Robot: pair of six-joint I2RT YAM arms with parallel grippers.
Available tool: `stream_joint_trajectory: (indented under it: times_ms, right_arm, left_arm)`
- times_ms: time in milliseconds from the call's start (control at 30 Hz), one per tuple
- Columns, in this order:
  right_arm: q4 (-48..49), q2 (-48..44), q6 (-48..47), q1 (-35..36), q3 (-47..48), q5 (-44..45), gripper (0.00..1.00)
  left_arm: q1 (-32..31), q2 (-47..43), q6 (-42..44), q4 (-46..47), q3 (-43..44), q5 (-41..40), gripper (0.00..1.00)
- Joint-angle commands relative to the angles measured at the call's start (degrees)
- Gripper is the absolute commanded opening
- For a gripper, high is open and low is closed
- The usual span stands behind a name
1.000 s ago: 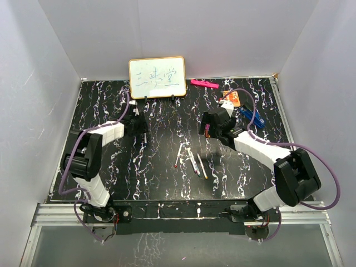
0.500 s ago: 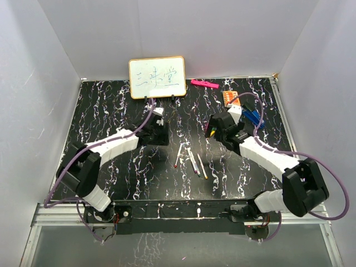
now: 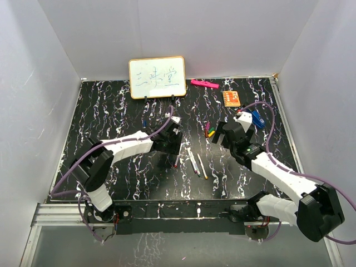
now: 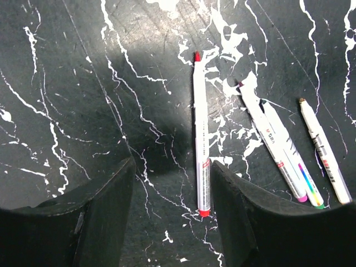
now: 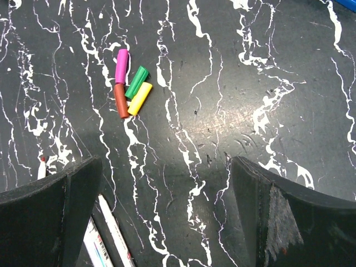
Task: Insert the pens into the pen caps
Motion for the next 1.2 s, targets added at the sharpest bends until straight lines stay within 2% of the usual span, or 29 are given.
stream_joint_trajectory:
  times_ms: [0,867,1033,1167]
  right_arm:
    - [0.3,1.3,0.2,-0.2,1.4,2.8,0.98]
    - [0.3,6.4,2.0,-0.2,2.1,-0.9,0.98]
    - [0.6,6.3,1.9,-0.3,2.0,-1.5,0.98]
    - [1.3,6.2,1.9,-0.3,1.6,-2.2,0.98]
  left_arm:
    - [-1.4,1.2,0.1,-2.1,3.1,-1.8,0.55]
    - [-4.9,9.8,0.2,-8.5,7.8,-5.6,0.52]
    - [-4.9,13.1,1.4,-13.6,11.5,-9.2,0.37]
    - [-4.8,15.0,1.8,-15.0,12.1,-9.8,0.34]
